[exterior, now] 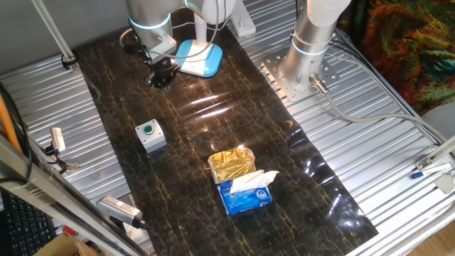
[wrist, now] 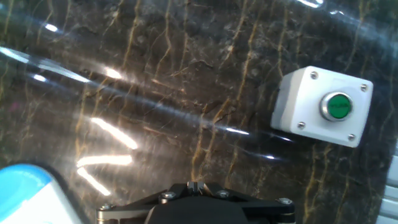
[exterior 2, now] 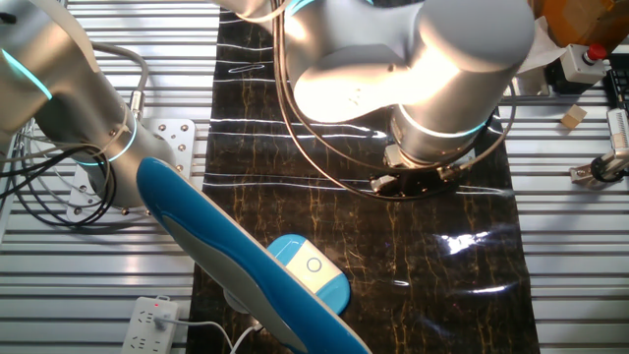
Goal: Turn on the desk lamp by pressing the button
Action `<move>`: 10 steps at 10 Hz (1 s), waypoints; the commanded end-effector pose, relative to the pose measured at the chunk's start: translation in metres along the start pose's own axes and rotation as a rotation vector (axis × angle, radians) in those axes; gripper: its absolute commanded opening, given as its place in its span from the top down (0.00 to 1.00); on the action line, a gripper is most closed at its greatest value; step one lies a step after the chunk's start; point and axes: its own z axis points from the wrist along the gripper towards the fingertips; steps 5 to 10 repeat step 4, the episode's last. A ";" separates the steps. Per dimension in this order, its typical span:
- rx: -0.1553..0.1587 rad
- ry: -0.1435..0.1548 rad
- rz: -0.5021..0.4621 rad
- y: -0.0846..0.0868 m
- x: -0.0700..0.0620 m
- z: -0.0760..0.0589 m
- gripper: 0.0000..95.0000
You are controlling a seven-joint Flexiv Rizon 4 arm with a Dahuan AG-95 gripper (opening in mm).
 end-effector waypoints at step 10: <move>-0.005 -0.020 0.049 -0.001 -0.002 -0.001 1.00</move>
